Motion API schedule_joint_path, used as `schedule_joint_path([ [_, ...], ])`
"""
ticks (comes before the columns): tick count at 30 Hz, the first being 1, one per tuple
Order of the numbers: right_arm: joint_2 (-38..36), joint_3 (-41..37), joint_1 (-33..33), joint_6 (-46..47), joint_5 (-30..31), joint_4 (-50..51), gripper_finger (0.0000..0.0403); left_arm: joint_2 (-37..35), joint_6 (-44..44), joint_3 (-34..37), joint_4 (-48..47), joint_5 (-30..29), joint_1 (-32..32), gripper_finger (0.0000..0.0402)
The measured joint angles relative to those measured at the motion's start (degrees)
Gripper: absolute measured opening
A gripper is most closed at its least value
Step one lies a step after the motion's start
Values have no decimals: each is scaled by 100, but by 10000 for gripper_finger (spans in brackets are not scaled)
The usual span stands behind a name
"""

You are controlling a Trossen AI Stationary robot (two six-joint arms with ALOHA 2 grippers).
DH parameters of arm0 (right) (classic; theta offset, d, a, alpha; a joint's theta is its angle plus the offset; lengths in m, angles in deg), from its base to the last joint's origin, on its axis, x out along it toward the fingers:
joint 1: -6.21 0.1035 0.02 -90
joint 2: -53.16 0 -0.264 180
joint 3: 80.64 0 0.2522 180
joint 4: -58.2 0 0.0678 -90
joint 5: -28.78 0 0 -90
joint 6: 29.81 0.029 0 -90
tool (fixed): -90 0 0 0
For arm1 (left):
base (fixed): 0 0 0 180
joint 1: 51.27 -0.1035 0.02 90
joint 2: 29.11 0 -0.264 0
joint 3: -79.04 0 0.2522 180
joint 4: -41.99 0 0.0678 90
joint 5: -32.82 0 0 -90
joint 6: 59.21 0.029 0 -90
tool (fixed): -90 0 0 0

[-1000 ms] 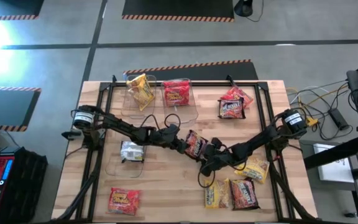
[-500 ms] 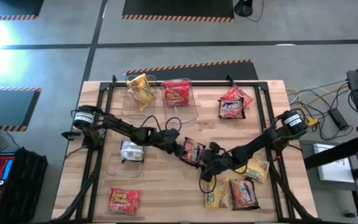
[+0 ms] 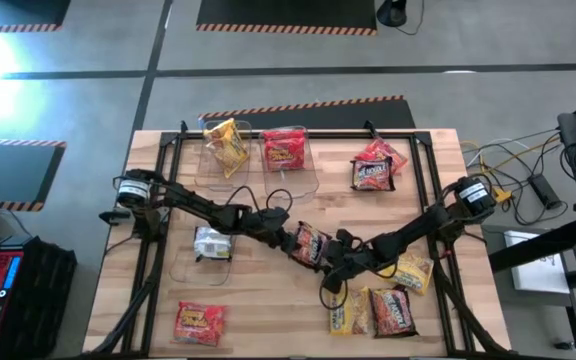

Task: Sort Maruchan noodles
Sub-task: Put the black noodle pack into the bottom transparent bin

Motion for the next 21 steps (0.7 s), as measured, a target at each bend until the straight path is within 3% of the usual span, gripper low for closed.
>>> schedule_joint_path([
  [9, -855, 38, 165, 12, -1231, 360, 192, -233, 266, -20, 55, 132, 14, 117],
  [21, -2067, 13, 417, -305, -1476, 883, 192, -344, 576, 1, -53, 328, 1, 117],
])
